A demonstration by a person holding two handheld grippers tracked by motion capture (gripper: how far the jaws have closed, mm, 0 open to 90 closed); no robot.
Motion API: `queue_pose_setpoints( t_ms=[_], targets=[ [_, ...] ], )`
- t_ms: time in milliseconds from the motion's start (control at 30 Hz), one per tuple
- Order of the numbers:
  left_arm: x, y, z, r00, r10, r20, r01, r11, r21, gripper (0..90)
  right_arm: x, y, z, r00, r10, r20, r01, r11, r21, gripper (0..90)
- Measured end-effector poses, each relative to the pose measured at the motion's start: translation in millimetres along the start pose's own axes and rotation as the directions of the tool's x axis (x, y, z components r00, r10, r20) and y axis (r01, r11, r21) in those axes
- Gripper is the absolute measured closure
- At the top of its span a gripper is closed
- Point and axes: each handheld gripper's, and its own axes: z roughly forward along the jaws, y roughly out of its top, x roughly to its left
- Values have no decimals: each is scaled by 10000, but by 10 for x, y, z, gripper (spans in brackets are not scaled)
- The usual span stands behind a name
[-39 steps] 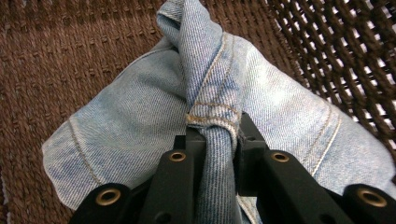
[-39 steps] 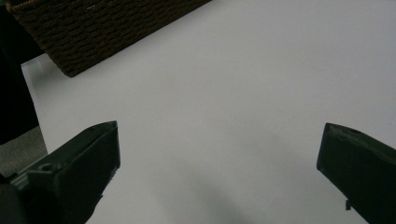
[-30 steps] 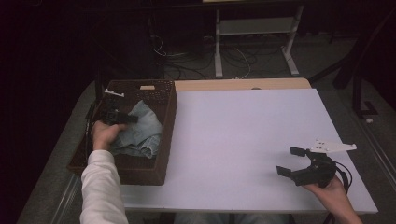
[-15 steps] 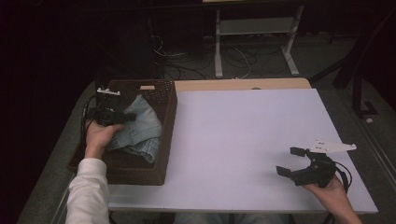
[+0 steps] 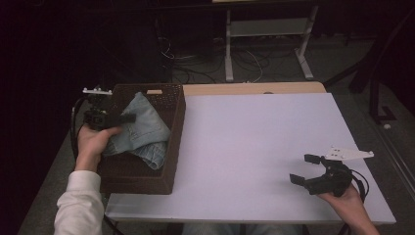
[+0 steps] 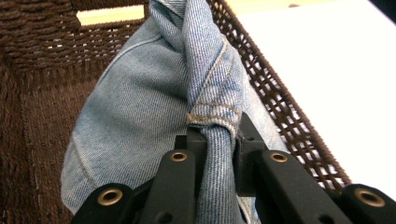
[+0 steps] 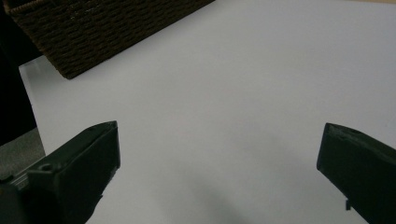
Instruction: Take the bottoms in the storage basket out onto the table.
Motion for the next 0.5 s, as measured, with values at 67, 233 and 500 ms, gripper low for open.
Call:
queue_pose_setpoints(
  t_ms=[67,233,500],
  targets=[
    [-20,21,-46,10000,88,32,-88,9999,-76,798,0,1,1,10000,5,-6,-5,10000,-2,0],
    [-46,75,-142,9998,156,-94,-157,9998,-135,798,9,3,8,10000,11,-36,-11,10000,12,0],
    [-102,179,-283,10000,80,44,-79,9995,-308,799,6,3,6,10000,28,-37,-28,10000,-5,0]
  ],
)
